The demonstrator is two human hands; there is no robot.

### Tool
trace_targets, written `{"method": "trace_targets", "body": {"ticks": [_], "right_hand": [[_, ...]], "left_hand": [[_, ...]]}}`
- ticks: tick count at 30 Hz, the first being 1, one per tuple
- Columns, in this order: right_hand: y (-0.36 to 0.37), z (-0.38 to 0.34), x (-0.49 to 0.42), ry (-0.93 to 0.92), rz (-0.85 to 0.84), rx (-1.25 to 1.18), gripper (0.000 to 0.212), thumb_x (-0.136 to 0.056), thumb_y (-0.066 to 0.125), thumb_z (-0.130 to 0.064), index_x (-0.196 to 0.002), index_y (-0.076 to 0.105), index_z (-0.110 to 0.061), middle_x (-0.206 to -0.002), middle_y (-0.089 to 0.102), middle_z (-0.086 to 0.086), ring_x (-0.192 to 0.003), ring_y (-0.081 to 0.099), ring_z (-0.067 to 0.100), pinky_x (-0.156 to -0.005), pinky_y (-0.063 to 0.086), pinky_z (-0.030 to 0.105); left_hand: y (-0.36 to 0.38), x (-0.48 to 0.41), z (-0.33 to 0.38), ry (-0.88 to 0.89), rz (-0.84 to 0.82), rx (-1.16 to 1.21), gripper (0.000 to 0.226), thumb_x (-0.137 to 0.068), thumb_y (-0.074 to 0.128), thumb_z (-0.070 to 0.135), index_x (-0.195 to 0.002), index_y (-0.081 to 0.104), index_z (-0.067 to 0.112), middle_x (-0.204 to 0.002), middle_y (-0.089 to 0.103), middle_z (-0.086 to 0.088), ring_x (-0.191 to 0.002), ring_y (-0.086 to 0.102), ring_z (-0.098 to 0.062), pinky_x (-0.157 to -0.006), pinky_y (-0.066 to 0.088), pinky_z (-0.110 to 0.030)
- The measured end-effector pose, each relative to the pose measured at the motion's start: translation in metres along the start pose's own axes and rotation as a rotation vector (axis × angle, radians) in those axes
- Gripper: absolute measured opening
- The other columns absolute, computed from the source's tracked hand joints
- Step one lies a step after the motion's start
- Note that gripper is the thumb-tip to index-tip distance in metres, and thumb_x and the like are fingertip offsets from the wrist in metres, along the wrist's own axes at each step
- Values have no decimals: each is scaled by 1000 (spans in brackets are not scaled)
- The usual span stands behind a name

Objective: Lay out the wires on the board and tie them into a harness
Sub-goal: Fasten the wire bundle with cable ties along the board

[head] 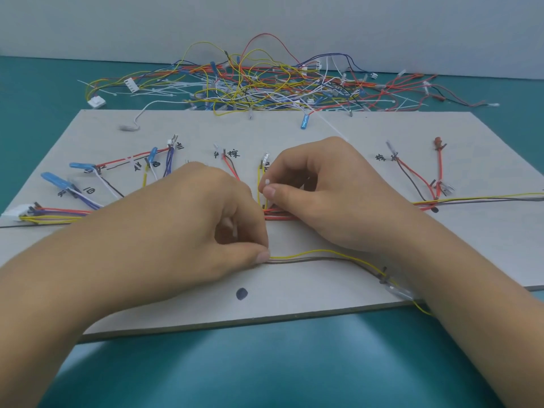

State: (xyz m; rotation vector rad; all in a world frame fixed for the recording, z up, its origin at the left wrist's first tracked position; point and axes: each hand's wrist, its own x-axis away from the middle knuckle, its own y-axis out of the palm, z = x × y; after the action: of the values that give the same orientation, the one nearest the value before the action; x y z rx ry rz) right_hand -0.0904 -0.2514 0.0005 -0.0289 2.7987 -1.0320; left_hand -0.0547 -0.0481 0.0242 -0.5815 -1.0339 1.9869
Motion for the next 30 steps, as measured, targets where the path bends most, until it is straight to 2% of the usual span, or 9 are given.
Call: {"method": "trace_targets", "body": {"ticks": [3, 5, 8, 10, 12, 15, 19, 24, 30], "right_hand": [[0, 1, 0, -2, -4, -13, 11, -91, 70, -12, -85, 77, -18, -73, 73, -6, -66, 66, 5, -62, 50, 19], [-1, 1, 0, -5, -19, -24, 10, -91, 70, -11, -86, 77, -18, -74, 74, -4, -68, 68, 8, -63, 53, 26], [-2, 0, 1, -24, -43, -18, 13, -89, 70, -10, -83, 76, -20, -70, 72, -7, -60, 62, 1, -56, 44, 15], [-2, -1, 2, -29, -50, 0, 15, -88, 69, -10, -80, 74, -22, -68, 70, -8, -56, 57, -1, -54, 38, 10], [-2, 0, 2, -29, -49, 11, 15, -89, 69, -12, -79, 74, -23, -68, 70, -8, -56, 56, -1, -54, 38, 10], [-2, 1, 1, -30, -50, 21, 12, -91, 72, -17, -80, 75, -22, -69, 72, -6, -55, 55, -1, -53, 37, 10], [-2, 2, 1, -30, -55, 23, 11, -90, 72, -18, -81, 75, -22, -70, 73, -4, -54, 55, -1, -52, 38, 12], [-3, 3, 0, -11, -59, 2, 9, -90, 73, -16, -83, 76, -20, -72, 73, -3, -57, 56, -1, -54, 40, 14], [-6, 5, 0, -21, -72, -21, 9, -90, 73, -19, -82, 76, -21, -66, 70, -5, -55, 52, -1, -53, 37, 14]], "left_hand": [[4, -1, 2, 17, 48, -10, 14, -81, 64, 44, -74, 71, 33, -75, 64, 17, -70, 63, -8, -62, 46, -23], [7, -1, 4, 12, 106, 9, 13, -87, 61, 37, -76, 64, 30, -70, 60, 24, -64, 58, 2, -58, 40, -12], [13, -1, 4, -12, 140, 26, 16, -97, 54, 35, -82, 57, 31, -55, 54, 27, -52, 49, 10, -58, 37, -7], [15, -2, 4, -66, 141, 91, 17, -100, 52, 38, -86, 56, 29, -45, 50, 15, -40, 44, -3, -47, 34, -10], [16, -4, 3, -113, 176, 223, 13, -96, 54, 35, -86, 57, 28, -56, 63, 15, -37, 50, -5, -45, 37, -10], [18, -9, 3, -216, 273, 432, 17, -99, 59, 21, -83, 63, 21, -69, 71, -3, -44, 66, -17, -42, 55, -35], [22, -12, 3, -275, 344, 549, 15, -95, 69, 5, -81, 71, 9, -64, 71, -11, -50, 71, -28, -53, 63, -48], [18, -12, 0, -294, 349, 676, 15, -93, 68, -5, -83, 74, 5, -68, 75, -14, -60, 76, -28, -59, 65, -39], [20, -14, 3, -317, 371, 740, 7, -92, 71, -1, -86, 71, 3, -67, 74, -15, -60, 76, -29, -57, 65, -38]]}}
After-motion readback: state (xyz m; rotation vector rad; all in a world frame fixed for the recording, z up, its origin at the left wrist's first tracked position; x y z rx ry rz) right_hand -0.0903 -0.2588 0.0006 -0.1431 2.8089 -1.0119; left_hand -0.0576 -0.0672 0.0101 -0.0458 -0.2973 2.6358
